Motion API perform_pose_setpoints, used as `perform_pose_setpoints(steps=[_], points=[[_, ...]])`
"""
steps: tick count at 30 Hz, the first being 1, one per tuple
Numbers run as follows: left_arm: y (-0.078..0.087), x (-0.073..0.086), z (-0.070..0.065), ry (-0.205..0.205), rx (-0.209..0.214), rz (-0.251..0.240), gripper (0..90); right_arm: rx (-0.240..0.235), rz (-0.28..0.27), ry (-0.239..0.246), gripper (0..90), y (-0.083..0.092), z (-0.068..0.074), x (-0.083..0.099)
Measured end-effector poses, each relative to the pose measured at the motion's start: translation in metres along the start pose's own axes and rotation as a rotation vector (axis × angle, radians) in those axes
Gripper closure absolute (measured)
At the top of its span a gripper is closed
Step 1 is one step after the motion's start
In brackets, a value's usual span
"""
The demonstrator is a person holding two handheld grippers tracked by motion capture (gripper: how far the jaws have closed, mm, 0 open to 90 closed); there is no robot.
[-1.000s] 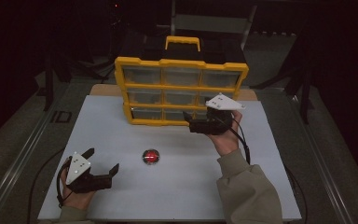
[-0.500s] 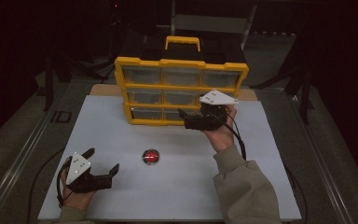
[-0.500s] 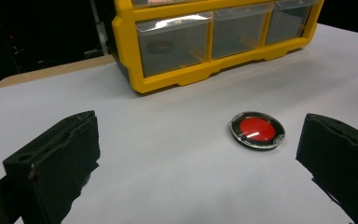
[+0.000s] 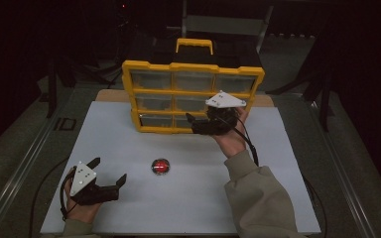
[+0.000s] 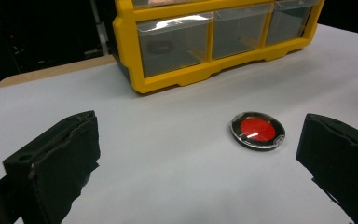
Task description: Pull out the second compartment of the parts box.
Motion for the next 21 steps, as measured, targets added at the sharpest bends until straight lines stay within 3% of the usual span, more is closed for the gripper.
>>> perform_pose_setpoints(steps=[9,21], points=[[0.000,0.000,0.000,-0.001,0.000,0.001,0.0,0.025,0.024,0.044,8.6,-0.006,0.000,-0.001],[0.000,0.000,0.000,0.001,-0.002,-0.002,0.0,0.061,0.059,0.138,8.7,-0.014,0.003,-0.007]])
Point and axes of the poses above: each handheld gripper's, and its own axes: y roughly backward along the jaws, x roughly out of its underside, z roughly to its left, the point moved 5 cm from there along -y, roughly forward along the jaws, and after that the axes turned 3 degrees about x, right-handed, at the moved point
